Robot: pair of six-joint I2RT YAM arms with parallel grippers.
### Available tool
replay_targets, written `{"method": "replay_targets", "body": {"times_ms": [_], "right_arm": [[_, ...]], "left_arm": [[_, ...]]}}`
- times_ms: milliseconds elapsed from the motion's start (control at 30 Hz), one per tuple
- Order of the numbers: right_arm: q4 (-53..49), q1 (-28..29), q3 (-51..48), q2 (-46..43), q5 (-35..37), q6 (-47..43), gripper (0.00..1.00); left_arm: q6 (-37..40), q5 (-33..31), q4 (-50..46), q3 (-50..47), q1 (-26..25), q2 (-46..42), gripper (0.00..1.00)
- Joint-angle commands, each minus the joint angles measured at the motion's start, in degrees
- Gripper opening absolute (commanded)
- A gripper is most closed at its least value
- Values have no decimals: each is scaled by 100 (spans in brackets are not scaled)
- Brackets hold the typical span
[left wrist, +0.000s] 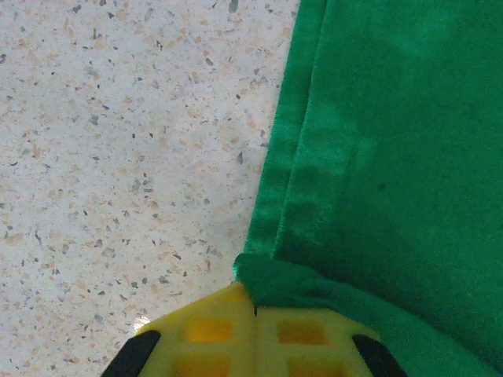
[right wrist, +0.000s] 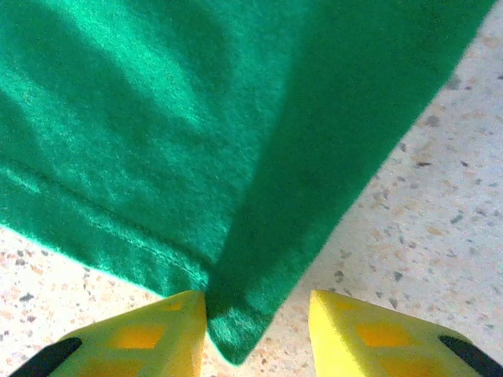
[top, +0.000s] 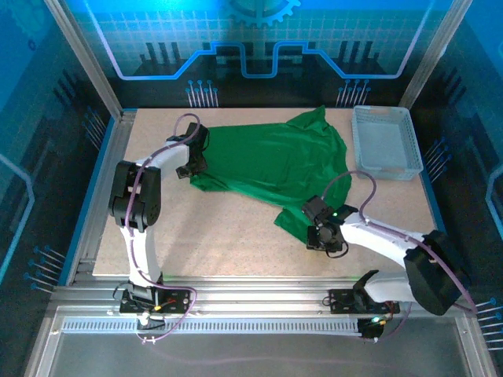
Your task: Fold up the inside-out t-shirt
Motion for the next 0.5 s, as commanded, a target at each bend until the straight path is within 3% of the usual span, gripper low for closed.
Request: {"method": "replay_targets", "body": {"times_ms": [0,100,267,367,467], "right_arm": [[210,99,40,220,-15,92,40],[190,117,51,337,-14,128,33],[-216,152,96,170,215,192,14],[-790,122,260,-271,673,217,5],[-1200,-130,487,-1012,1072,72,2]], "left_arm": [[54,107,-50,-47,58,-75,0],[47,90,-23,-108,56,-133,0],[65,2,-13,-146,67,-214,0],[89,-85,45,-205,79,-355,0],[165,-18,201,-278,108,-572,0]]}}
